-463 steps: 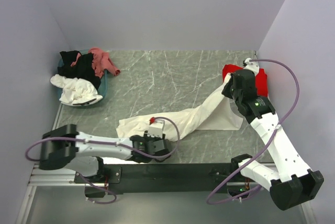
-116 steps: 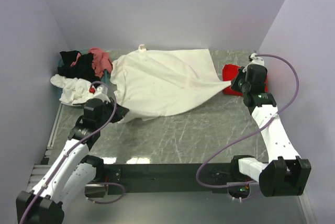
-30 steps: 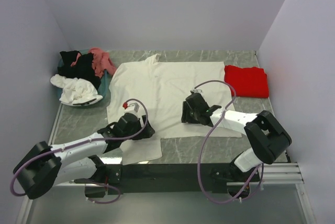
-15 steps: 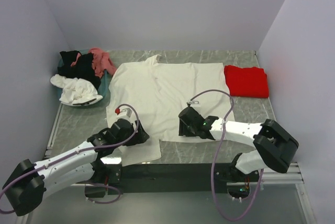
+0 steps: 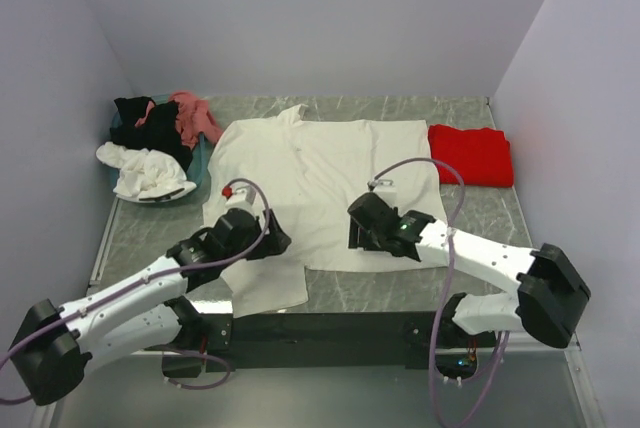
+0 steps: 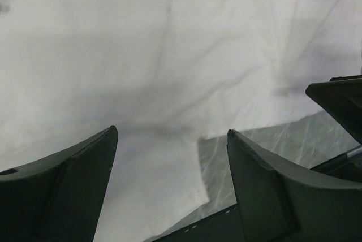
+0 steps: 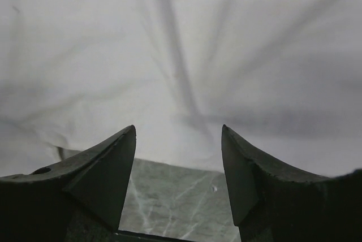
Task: Fold and stack the t-shirts
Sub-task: Flatten the tshirt out
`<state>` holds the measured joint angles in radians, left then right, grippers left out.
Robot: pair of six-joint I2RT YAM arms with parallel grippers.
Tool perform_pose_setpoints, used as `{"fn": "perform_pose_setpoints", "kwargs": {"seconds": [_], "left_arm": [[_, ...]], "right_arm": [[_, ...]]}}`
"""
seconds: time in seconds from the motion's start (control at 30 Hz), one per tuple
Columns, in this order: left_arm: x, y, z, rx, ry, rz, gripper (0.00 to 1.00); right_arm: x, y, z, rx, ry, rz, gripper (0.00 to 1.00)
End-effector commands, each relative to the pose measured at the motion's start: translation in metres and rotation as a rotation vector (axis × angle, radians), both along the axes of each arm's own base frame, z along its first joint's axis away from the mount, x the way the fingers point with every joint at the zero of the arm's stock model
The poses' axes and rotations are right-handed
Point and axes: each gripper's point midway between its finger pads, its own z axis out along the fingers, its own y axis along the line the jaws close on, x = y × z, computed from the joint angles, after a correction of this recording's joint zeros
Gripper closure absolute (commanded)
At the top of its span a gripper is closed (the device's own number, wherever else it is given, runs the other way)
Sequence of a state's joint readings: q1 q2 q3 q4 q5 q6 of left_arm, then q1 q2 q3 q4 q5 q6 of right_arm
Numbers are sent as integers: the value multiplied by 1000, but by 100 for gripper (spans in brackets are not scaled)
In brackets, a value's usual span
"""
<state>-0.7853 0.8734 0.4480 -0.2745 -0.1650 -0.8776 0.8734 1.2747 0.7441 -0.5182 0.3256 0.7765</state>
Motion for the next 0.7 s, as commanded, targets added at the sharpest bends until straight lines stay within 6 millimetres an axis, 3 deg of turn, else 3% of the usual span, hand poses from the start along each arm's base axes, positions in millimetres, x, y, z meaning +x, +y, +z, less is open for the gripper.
{"fn": "perform_pose_setpoints", "kwargs": {"seconds": [0.0, 0.03, 0.07, 0.1, 0.13, 0.17, 0.2, 0.27, 0.33, 0.47, 0.67], "left_arm": [[42, -23, 44, 3, -145, 4, 16], [48, -27, 44, 22, -157, -11, 15], [54, -32, 29, 66, -125, -17, 15], [65, -43, 39, 50, -153, -22, 15], [71, -48, 36, 67, -156, -35, 15], [75, -53, 21, 100, -127, -47, 16], [84, -64, 29, 76, -151, -59, 16], [91, -74, 13, 104, -132, -88, 16], [100, -86, 15, 94, -144, -106, 16], [104, -93, -8, 126, -115, -129, 16], [92, -82, -48, 175, -46, -139, 16]], "right_arm": [[36, -18, 38, 7, -132, -64, 31], [40, -19, 37, 37, -118, -64, 31], [51, -32, 36, 51, -123, -110, 31], [59, -35, 37, 58, -140, -114, 31], [63, -39, 37, 54, -141, -122, 31], [66, -42, 34, 45, -139, -130, 31], [75, -47, 35, 47, -152, -146, 31], [85, -49, 28, 51, -139, -153, 31], [93, -57, 21, 40, -123, -182, 31], [96, -64, -5, 2, -69, -209, 30], [81, -61, -49, 4, 58, -226, 31]]}}
